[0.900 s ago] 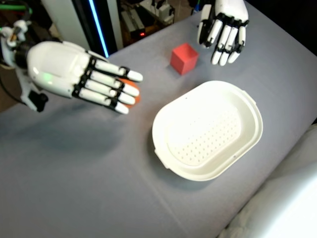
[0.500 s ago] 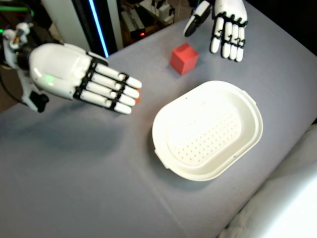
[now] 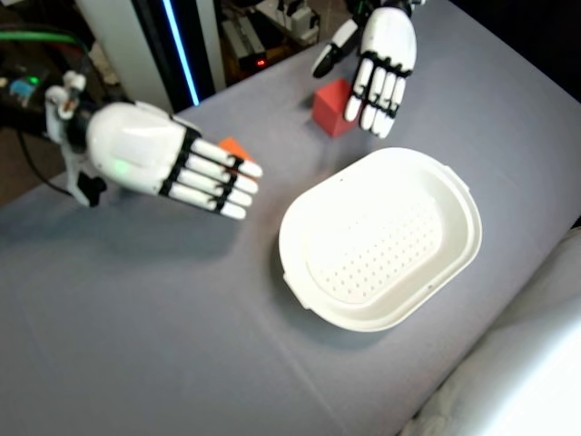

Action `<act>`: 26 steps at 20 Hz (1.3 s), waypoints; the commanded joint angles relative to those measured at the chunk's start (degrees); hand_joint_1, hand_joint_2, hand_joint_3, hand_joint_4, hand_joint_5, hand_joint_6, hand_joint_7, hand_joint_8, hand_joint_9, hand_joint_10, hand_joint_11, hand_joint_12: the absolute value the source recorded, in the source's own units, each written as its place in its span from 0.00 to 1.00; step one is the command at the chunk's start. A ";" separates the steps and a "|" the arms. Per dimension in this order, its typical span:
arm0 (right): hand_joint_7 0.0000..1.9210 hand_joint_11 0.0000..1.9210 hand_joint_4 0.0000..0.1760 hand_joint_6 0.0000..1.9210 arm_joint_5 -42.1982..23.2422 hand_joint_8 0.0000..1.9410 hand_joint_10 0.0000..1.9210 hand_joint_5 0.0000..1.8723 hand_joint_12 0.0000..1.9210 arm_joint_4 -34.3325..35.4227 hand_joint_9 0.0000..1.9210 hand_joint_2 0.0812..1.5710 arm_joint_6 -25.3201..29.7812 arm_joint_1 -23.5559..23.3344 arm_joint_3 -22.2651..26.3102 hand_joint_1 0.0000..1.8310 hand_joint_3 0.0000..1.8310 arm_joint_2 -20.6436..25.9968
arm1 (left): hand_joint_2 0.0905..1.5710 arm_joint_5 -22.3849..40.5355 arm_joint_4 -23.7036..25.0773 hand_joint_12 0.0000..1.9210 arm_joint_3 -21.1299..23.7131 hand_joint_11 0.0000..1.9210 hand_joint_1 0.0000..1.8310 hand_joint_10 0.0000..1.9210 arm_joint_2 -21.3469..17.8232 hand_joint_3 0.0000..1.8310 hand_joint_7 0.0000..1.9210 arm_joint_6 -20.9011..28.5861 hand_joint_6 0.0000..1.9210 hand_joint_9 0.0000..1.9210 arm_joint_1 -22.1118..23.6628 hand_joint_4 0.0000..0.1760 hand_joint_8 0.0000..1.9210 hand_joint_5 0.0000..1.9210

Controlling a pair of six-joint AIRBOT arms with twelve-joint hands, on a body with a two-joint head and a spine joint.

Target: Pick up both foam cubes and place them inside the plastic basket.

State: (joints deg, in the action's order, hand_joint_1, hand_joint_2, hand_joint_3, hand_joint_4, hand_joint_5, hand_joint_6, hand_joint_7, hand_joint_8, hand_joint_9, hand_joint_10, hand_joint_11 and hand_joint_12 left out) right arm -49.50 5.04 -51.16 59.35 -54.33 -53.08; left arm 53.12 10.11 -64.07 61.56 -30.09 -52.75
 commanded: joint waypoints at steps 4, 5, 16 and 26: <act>0.42 0.19 0.00 0.56 -1.99 0.54 0.37 0.30 0.77 0.35 0.34 0.77 0.72 -1.74 -2.60 0.62 0.00 -2.54 | 0.74 5.37 -0.48 0.86 -1.56 0.38 0.73 0.72 1.43 0.00 0.44 1.76 0.52 0.43 0.33 0.00 0.65 0.38; 0.44 0.33 0.00 0.58 -2.18 0.62 0.68 0.36 0.79 0.35 0.42 0.75 0.88 -1.97 -2.66 0.72 0.00 -2.58 | 0.74 5.78 -0.48 0.84 -1.49 0.45 0.74 0.75 1.43 0.00 0.41 1.54 0.50 0.47 0.54 0.00 0.70 0.41; 0.40 0.34 0.00 0.66 -9.27 0.71 0.80 0.33 0.88 -0.72 0.42 0.77 0.88 -11.59 -4.11 0.73 0.00 0.93 | 0.76 11.40 -6.35 0.91 -4.06 0.40 0.68 0.83 -0.17 0.00 0.42 -4.53 0.56 0.42 9.06 0.00 0.78 0.40; 0.31 0.24 0.00 0.53 11.61 0.54 0.66 0.24 0.89 2.26 0.31 0.80 0.58 -28.35 -23.42 0.52 0.00 -14.33 | 0.80 -8.28 -14.62 1.00 -20.90 0.44 0.65 0.84 12.56 0.00 0.42 -7.71 0.70 0.43 22.96 0.00 0.78 0.31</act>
State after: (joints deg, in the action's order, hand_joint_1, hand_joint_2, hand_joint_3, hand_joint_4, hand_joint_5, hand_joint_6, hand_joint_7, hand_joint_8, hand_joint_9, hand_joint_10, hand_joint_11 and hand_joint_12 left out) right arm -32.10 7.14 -50.85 31.79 -78.04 -68.01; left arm 39.24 -4.32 -85.27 74.70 -37.80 -30.39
